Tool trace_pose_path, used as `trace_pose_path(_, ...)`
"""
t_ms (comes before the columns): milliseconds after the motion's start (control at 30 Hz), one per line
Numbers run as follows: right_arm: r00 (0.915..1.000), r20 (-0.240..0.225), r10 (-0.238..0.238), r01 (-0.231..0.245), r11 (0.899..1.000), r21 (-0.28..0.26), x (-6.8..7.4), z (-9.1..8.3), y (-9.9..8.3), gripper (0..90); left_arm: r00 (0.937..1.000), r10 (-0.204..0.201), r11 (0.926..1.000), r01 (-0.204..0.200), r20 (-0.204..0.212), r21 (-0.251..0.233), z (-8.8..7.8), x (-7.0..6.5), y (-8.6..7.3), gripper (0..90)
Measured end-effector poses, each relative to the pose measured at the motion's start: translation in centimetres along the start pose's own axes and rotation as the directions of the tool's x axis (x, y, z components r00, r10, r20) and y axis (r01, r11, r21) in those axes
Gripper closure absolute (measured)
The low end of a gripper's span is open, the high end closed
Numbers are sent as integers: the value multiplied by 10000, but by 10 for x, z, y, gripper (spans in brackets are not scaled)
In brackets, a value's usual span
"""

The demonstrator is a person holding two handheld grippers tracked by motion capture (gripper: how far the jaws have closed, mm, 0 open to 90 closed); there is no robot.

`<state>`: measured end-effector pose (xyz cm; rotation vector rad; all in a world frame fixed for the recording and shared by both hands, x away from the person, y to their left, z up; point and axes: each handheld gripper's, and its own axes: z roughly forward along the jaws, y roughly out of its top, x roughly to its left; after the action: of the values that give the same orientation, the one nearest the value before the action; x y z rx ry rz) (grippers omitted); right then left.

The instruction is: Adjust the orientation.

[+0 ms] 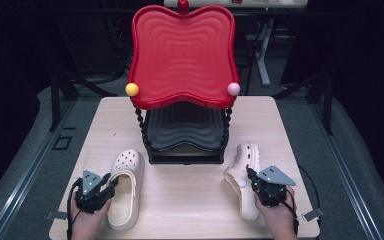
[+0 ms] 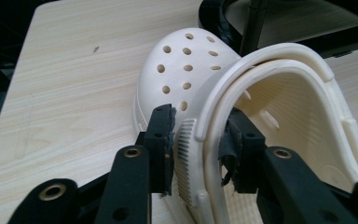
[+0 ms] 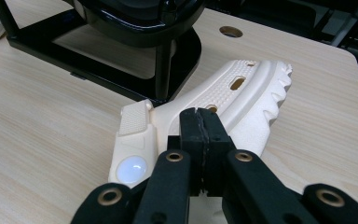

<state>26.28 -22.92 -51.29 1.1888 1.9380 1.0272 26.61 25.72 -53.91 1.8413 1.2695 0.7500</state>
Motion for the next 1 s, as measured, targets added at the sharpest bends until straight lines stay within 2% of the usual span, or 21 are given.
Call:
trace_pose_path(133, 9998, 12, 214, -214, 9998, -58, -4, -3, -2, 900, 9999, -104, 9999, 104, -2, 77, 0, 1, 1, 693)
trace_pose_path(300, 9981, 116, 610, -611, 9981, 47, -14, -10, -2, 900, 10000, 5, 10000, -4, -94, 96, 1, 0, 3, 708)
trace_pose_path(400, 9961, 361, 807, -809, 9967, 29, -20, -13, -3, 899, 9998, 62, 9999, -59, -175, 157, 0, 0, 3, 719)
trace_pose_path(633, 9862, 826, 1434, -1436, 9896, -45, -37, -23, -12, 897, 9998, 10, 9998, -6, -220, 212, 2, -1, 5, 718)
trace_pose_path(767, 9754, 902, 2012, -2029, 9792, 94, -51, -26, -18, 899, 9997, 79, 9997, -74, -217, 233, 2, -1, 5, 718)
trace_pose_path(867, 9684, 1033, 2269, -2304, 9728, 231, -63, -27, -24, 900, 9997, 9, 9997, -3, -225, 235, 2, -1, 6, 718)
trace_pose_path(1000, 9670, 1029, 2331, -2384, 9702, 431, -75, -23, -31, 900, 9998, -49, 9997, 53, -182, 241, 3, 0, 6, 718)
